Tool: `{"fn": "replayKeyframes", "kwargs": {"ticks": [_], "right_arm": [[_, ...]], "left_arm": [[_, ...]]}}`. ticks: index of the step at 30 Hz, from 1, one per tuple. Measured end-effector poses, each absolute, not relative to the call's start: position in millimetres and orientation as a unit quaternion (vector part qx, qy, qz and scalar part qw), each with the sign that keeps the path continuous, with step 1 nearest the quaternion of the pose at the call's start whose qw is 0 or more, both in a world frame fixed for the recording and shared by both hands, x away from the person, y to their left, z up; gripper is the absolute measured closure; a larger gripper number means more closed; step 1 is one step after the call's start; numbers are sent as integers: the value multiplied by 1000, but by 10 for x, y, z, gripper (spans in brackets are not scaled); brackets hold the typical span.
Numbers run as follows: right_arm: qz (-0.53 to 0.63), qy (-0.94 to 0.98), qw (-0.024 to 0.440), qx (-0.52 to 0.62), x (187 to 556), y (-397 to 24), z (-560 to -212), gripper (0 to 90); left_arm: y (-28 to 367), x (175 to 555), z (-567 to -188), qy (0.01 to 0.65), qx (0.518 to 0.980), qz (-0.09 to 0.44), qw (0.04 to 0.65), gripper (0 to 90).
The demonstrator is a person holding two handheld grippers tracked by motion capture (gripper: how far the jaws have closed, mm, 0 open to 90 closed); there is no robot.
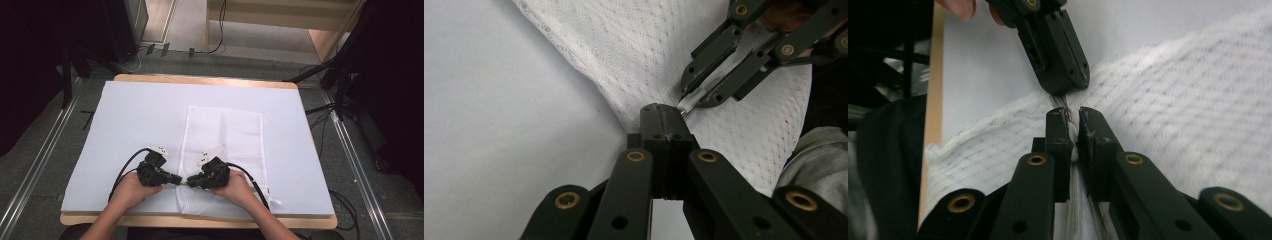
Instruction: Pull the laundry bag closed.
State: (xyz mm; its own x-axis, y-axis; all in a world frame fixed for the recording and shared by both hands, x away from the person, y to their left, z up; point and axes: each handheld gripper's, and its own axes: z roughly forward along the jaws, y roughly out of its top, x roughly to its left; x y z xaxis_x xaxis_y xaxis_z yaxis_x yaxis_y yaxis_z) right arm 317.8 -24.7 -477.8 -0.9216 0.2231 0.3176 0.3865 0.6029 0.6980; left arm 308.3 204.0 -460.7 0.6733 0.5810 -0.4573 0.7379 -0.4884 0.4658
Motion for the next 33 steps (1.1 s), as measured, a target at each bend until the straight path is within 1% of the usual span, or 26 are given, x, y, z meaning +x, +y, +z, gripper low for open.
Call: {"fn": "replayKeyframes", "kwargs": {"ticks": [1,2,3,4,8,12,14,17,20,21,22,23,24,29,31,33], "right_arm": [[-413,-887,106,-178,3205,-268,-4778,805],[-413,-887,106,-178,3205,-268,-4778,805],[-413,-886,105,-182,3241,-287,-4768,749],[-412,-886,106,-182,3249,-283,-4764,748],[-410,-885,120,-187,3275,-244,-4761,754],[-412,-884,121,-184,3287,-199,-4754,789],[-408,-888,111,-181,3286,-171,-4756,801],[-408,-890,112,-171,3266,-143,-4763,818],[-406,-894,102,-157,3232,-128,-4761,831],[-405,-899,91,-143,3185,-117,-4763,832],[-405,-899,91,-143,3185,-117,-4763,832],[-411,-900,71,-129,3146,-122,-4769,829],[-412,-900,65,-124,3144,-128,-4773,829],[-417,-896,70,-138,3140,-127,-4788,847],[-414,-898,58,-139,3112,-116,-4775,856],[-407,-899,58,-150,3099,-105,-4755,862]], "left_arm": [[2056,3097,-4615,388,851,-129,328,900],[2056,3097,-4615,388,851,-129,328,900],[2074,3115,-4630,393,846,-140,333,900],[2074,3115,-4630,393,846,-140,333,900],[2078,3119,-4633,395,844,-142,333,900],[2085,3123,-4635,396,844,-144,333,900],[2086,3123,-4635,395,844,-145,333,900],[2090,3125,-4639,398,841,-147,335,900],[2090,3122,-4641,402,839,-148,336,900],[2094,3122,-4642,402,839,-149,336,900],[2094,3122,-4642,402,839,-149,336,900],[2095,3121,-4642,402,839,-148,336,900],[2095,3121,-4642,402,839,-148,336,900],[2096,3124,-4642,405,837,-150,335,900],[2095,3121,-4641,403,839,-148,335,900],[2090,3116,-4637,401,840,-146,334,900]]}}
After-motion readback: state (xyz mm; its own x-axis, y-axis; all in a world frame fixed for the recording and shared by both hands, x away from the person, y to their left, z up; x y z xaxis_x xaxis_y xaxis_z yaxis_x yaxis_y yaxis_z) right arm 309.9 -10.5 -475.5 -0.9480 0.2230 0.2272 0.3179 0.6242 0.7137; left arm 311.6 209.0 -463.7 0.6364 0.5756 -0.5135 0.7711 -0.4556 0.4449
